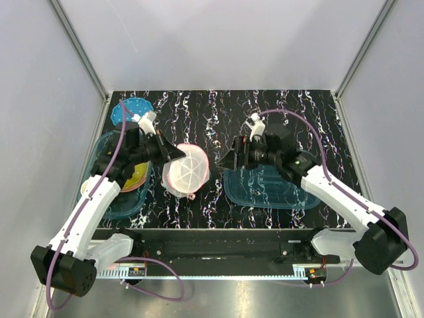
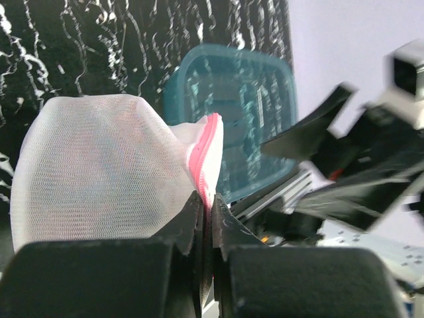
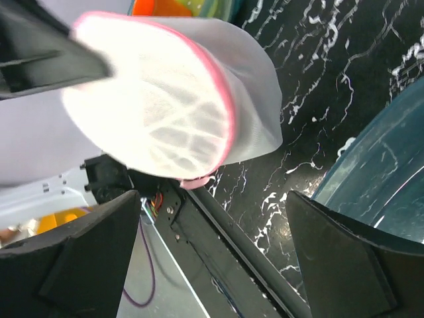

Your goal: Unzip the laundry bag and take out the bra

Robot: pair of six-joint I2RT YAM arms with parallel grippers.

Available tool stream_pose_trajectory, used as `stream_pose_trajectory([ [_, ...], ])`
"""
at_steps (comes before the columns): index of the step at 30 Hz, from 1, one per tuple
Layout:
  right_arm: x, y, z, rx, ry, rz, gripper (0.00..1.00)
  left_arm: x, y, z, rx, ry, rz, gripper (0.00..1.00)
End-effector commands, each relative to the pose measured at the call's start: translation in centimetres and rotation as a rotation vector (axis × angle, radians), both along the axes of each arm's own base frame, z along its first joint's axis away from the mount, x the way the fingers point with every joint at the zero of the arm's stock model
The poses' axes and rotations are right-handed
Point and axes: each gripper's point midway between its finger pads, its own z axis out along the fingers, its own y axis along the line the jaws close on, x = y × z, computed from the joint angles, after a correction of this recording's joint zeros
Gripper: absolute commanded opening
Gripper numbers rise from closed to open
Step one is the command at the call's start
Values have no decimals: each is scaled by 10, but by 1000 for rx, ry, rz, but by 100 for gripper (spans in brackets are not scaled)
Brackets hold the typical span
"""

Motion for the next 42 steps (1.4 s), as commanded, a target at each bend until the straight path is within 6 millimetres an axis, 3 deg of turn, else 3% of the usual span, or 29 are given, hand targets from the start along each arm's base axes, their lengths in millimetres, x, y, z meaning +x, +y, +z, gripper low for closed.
stream_pose_trajectory([
  [1,15,22,-2,165,53,-113,98,22,-6,71,-210,-70,93,0],
  [5,6,53,-8,216,64,-60,98,23,-15,87,-336,-64,66,0],
  [7,4,63,-13,236,101,-42,98,22,-17,84,-360,-28,56,0],
  [11,5,74,6,356,60,-21,95,22,-18,86,-396,-24,47,0],
  [13,8,77,6,377,57,-25,92,22,-19,85,-419,-7,45,0],
  [16,11,80,13,425,46,-20,72,24,-20,84,-429,0,43,0],
  [17,11,80,22,455,24,-15,58,26,-20,81,-423,6,49,0],
  [19,11,78,30,473,3,-27,44,30,-16,75,-408,13,62,0],
  [20,10,75,31,471,0,-38,34,31,-15,71,-401,20,65,0],
  [21,11,73,31,466,-5,-51,14,34,-12,68,-388,18,73,0],
  [22,12,69,37,473,-21,-76,5,36,-10,63,-374,25,81,0],
  [23,13,67,35,460,-14,-89,0,43,-8,56,-351,32,104,0],
  [25,18,63,41,460,-14,-130,0,52,-3,39,-277,42,122,0],
  [26,20,63,38,446,7,-146,0,62,-1,22,-235,76,141,6],
  [27,24,65,34,439,37,-166,0,71,2,28,-182,21,123,34],
  [28,31,65,31,430,53,-200,0,70,6,15,-130,77,136,53],
  [30,39,67,30,418,112,-243,0,82,15,19,-34,44,154,77],
  [32,48,72,30,419,127,-266,0,79,28,20,39,44,198,85],
  [33,51,75,27,418,140,-272,0,74,34,30,67,-1,211,96],
  [36,59,79,29,415,148,-287,0,58,54,32,145,-9,285,98],
  [40,69,83,29,406,153,-311,0,19,67,5,152,52,335,99],
  [42,71,86,22,397,167,-309,0,9,66,-3,112,93,363,99],
])
